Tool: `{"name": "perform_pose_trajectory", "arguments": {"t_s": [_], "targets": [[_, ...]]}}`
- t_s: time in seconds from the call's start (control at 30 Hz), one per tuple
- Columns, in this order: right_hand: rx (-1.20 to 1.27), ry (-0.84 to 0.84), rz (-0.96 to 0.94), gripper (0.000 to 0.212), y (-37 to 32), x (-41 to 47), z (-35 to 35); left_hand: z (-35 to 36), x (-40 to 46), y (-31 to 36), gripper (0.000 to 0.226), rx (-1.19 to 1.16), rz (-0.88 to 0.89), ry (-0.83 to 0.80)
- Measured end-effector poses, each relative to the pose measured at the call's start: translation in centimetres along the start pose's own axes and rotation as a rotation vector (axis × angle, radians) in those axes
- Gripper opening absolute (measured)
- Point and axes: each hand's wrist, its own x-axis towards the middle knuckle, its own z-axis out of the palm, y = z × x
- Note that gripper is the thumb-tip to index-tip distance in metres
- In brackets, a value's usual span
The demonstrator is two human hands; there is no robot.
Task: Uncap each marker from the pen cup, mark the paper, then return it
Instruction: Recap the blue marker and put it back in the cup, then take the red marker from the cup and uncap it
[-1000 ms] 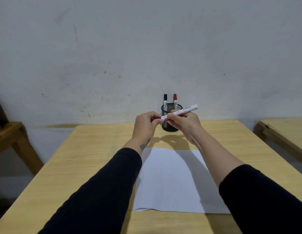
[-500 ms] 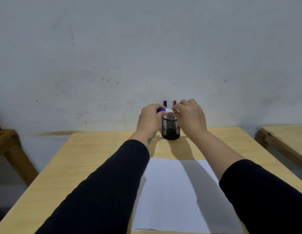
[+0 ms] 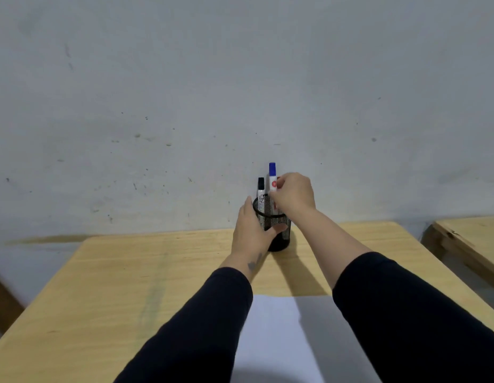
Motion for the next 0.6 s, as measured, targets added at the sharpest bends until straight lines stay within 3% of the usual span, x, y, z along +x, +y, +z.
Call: {"name": "perform_pose_trajectory", "arguments": {"t_s": [0.07, 0.23, 0.33, 0.43, 0.53, 0.6], "targets": [[-0.108, -0.063, 0.011, 0.003, 0.3, 0.3, 0.9, 0.5, 0.3, -0.4, 0.063, -0.035, 0.005, -0.009], [-0.231, -0.128, 0.039, 0.014, -0.1, 1.1, 1.6, 1.0, 0.5, -1.2, 0.066, -0.080, 0.021, -0.018], [-0.136, -0.022, 0.042, 0.004, 0.0, 1.6, 0.9, 1.1, 0.5, -1.5, 0.071, -0.074, 0.036, -0.010], [0.023, 0.127, 0.064, 0.019, 0.8, 1.7, -0.1, 1.3, 0.6, -1.9, 0.074, -0.054, 0.063, 0.007], [0.067, 0.063, 0.110, 0.035, 2.1, 1.7, -0.5, 1.4, 0.8, -2.2, 0.077, -0.028, 0.087, 0.003], [0.064, -0.009, 0.147, 0.034, 2.8, 1.5, -0.2, 1.5, 0.9, -2.4, 0.079, -0.023, 0.095, 0.003]]}}
